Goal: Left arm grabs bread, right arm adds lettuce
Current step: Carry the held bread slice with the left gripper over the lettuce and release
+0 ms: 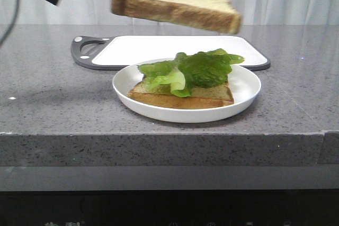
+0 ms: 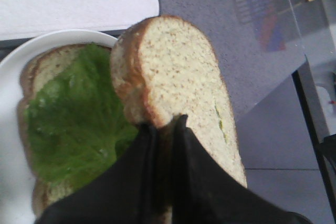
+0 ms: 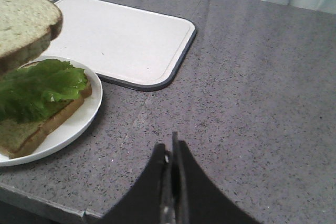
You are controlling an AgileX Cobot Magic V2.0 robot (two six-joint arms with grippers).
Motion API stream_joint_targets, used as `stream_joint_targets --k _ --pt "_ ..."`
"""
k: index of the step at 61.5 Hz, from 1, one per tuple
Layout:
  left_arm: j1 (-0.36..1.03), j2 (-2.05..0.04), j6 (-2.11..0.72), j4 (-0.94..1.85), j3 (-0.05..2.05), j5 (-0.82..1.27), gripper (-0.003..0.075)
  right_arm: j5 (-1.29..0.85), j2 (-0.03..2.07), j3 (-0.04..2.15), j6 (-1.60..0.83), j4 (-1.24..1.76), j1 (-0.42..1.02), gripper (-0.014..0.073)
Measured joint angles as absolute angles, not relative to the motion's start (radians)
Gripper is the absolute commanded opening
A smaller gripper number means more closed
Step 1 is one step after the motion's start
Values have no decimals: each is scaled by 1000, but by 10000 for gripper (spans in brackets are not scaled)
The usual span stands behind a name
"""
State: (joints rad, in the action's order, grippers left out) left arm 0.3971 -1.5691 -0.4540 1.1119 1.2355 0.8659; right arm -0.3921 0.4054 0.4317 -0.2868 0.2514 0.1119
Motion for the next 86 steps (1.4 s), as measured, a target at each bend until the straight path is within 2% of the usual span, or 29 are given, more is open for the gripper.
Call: stream_joint_targets --k 27,33,38,52,58,80,86 --pt "397 -1708 -484 1133 1278 909 -18 -392 405 432 -287 251 112 -63" --pt "397 -1728 -484 1112 1278 911 7 -392 405 432 -287 251 112 -63" --pt "397 -1742 -484 1100 1278 913 69 -392 405 432 -287 251 112 -63" --pt "393 -1747 -484 1073 1279 919 351 -392 405 432 -287 251 112 -63" --pt "384 -1747 -484 1064 1279 930 414 -392 405 432 -287 251 112 -63" --pt "291 -1659 -484 996 1279 986 413 -392 405 432 -287 248 112 -63" --pt "264 -1615 -484 961 1279 989 330 -392 405 432 -287 245 112 -63"
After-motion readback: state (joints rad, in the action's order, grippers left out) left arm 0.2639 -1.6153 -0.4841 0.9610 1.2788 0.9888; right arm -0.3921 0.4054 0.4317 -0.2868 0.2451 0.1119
